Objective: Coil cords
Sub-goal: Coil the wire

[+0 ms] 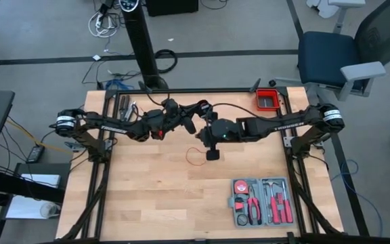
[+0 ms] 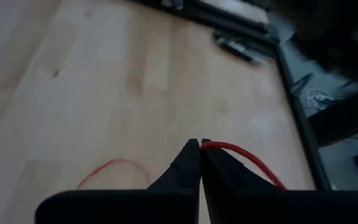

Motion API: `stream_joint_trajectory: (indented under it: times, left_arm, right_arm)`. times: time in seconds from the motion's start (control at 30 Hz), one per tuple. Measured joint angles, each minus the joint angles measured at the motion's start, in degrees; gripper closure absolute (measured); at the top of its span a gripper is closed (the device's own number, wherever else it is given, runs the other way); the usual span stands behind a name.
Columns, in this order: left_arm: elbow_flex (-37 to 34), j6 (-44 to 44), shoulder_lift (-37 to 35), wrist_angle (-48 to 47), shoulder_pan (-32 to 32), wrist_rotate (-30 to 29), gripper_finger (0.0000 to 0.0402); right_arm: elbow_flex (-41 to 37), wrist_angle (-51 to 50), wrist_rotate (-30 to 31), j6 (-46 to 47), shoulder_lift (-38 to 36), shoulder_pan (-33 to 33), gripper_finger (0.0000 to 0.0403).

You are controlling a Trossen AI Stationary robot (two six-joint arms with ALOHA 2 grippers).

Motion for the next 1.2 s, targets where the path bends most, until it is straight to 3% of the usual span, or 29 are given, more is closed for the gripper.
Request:
stream_joint_trajectory:
  times: [0.37, 0.83, 0.97, 1.2]
  left_arm:
    - [0.0, -0.2, 0.0, 0.2, 0.1, 1.4, 0.0398]
    - [0.0, -1.9, 0.0, 0.5, 0.3, 3.5, 0.0398]
    - [0.0, -2.2, 0.0, 0.8, 0.3, 3.6, 0.0398]
    - [0.0, -2.9, 0.0, 0.8, 0.3, 4.3, 0.0398]
  right_arm:
    - [0.0, -1.8, 1.9, -0.4, 0.2, 8.0, 0.0338]
    - [0.0, -15.5, 7.3, -1.4, -7.1, 15.1, 0.0303]
    - [0.0, -20.8, 17.2, -7.0, -9.6, 17.4, 0.0304]
    - [0.0, -28.0, 32.1, -25.5, -9.8, 17.5, 0.0308]
